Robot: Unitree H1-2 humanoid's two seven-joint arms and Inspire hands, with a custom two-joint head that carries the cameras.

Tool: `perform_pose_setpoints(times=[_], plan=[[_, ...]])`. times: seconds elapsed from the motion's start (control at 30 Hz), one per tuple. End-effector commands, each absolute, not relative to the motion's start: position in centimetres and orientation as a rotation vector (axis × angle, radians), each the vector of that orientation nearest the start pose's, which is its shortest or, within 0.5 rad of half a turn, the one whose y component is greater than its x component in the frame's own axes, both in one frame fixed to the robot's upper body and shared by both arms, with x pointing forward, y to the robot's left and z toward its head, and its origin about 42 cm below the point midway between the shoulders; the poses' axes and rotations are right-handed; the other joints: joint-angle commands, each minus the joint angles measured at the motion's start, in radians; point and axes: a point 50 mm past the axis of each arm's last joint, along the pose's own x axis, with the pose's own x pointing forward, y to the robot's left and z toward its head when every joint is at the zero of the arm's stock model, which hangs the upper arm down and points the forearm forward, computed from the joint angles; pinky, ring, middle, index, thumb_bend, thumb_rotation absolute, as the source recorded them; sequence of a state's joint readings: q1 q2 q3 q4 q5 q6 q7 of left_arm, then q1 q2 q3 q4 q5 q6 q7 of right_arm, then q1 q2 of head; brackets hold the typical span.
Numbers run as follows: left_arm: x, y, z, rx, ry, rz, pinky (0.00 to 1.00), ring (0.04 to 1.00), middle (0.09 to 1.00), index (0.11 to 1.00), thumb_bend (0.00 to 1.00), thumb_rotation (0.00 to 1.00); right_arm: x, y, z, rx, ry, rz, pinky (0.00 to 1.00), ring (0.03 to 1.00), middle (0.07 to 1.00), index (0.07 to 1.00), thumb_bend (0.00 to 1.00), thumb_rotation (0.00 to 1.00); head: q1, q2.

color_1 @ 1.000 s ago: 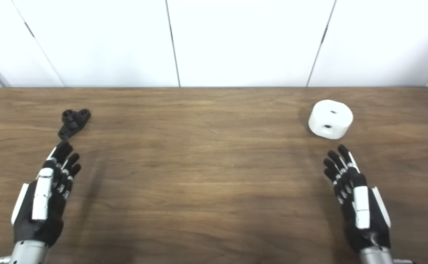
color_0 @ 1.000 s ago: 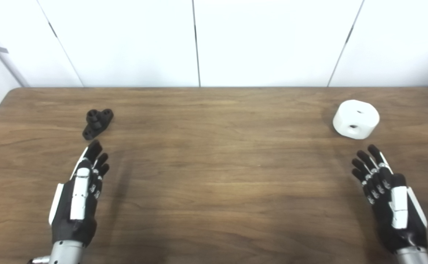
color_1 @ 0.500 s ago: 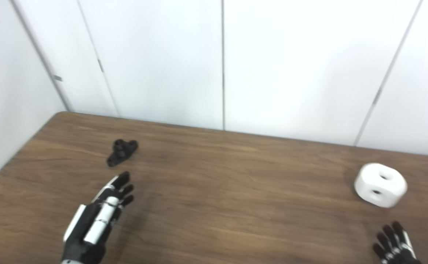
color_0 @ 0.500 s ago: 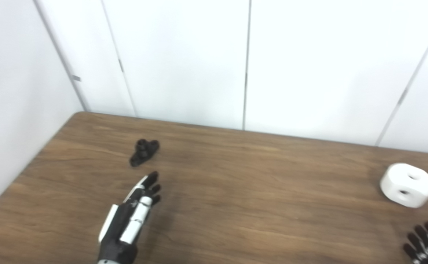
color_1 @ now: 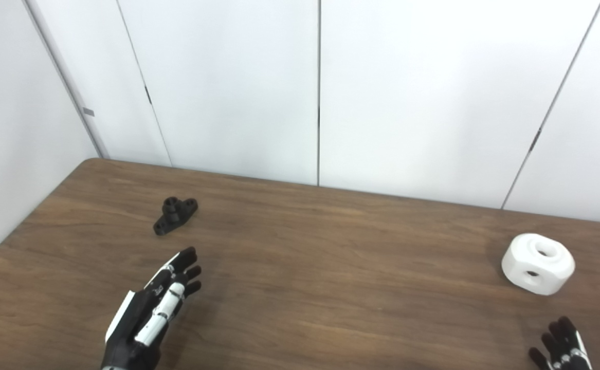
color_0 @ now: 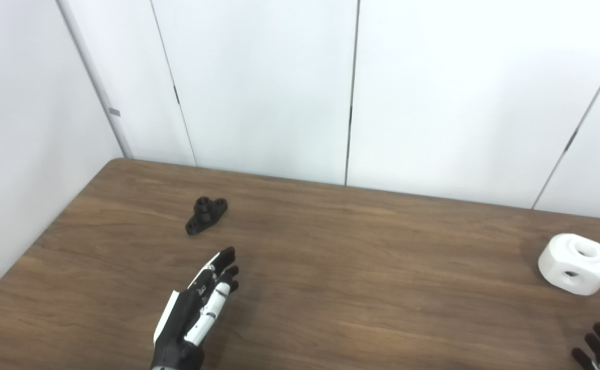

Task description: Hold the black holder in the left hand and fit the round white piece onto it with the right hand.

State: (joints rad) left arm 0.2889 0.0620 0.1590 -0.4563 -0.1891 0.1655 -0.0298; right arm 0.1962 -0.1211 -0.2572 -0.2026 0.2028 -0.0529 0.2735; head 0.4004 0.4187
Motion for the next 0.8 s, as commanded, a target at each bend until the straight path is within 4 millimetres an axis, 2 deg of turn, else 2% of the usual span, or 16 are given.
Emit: perform_pose_setpoints(times=[0.0, 0.1, 0.17, 0.27, 0.3, 0.43, 0.53, 0.6, 0.77], plan=[[12.9, 26.8, 13.1, -0.078, 0.044, 0.221, 0.90, 0.925, 0.943, 0.908, 0.24, 0.46, 18.1, -33.0, 11.0, -0.046, -0.056, -0.013, 1.00, 0.997, 1.000, 1.000, 0.62, 1.00, -0.009, 0.001], [12.7, 26.9, 13.3, -0.074, 0.044, 0.246, 0.90, 0.923, 0.936, 0.906, 0.27, 0.37, 18.0, -32.9, 11.2, -0.054, -0.047, -0.016, 1.00, 1.000, 1.000, 1.000, 0.61, 1.00, -0.016, 0.004], [12.6, 26.9, 13.4, -0.078, 0.051, 0.274, 0.90, 0.919, 0.925, 0.893, 0.29, 0.27, 17.9, -33.0, 11.2, -0.063, -0.050, -0.017, 1.00, 0.999, 1.000, 1.000, 0.61, 1.00, -0.018, 0.004], [12.6, 27.2, 13.7, -0.043, 0.060, 0.285, 0.90, 0.919, 0.921, 0.892, 0.32, 0.18, 17.7, -33.0, 11.3, -0.064, -0.043, -0.027, 1.00, 0.995, 0.996, 1.000, 0.62, 1.00, -0.017, 0.004], [12.7, 27.5, 13.9, -0.012, 0.053, 0.283, 0.90, 0.918, 0.921, 0.890, 0.35, 0.12, 17.6, -33.0, 11.3, -0.063, -0.041, -0.028, 1.00, 0.997, 0.997, 1.000, 0.63, 1.00, -0.019, 0.005], [13.6, 28.5, 15.0, 0.136, -0.001, 0.285, 0.82, 0.892, 0.894, 0.856, 0.49, 0.03, 17.5, -33.0, 11.3, -0.065, -0.046, -0.027, 1.00, 1.000, 0.997, 1.000, 0.61, 1.00, -0.023, 0.007], [14.7, 29.2, 16.3, 0.291, -0.028, 0.322, 0.77, 0.836, 0.855, 0.834, 0.58, 0.00, 17.4, -33.0, 11.2, -0.069, -0.047, -0.028, 1.00, 0.996, 0.995, 1.000, 0.61, 1.00, -0.033, 0.009], [15.6, 29.8, 16.8, 0.372, -0.046, 0.355, 0.76, 0.814, 0.840, 0.820, 0.64, 0.03, 17.5, -33.0, 11.0, -0.067, -0.048, -0.028, 1.00, 0.995, 0.991, 1.000, 0.61, 1.00, -0.041, 0.008], [17.8, 30.8, 17.4, 0.449, -0.074, 0.434, 0.79, 0.841, 0.859, 0.835, 0.72, 0.06, 17.4, -32.8, 10.9, -0.072, -0.040, -0.036, 1.00, 0.982, 0.984, 1.000, 0.61, 1.00, -0.049, 0.010]])
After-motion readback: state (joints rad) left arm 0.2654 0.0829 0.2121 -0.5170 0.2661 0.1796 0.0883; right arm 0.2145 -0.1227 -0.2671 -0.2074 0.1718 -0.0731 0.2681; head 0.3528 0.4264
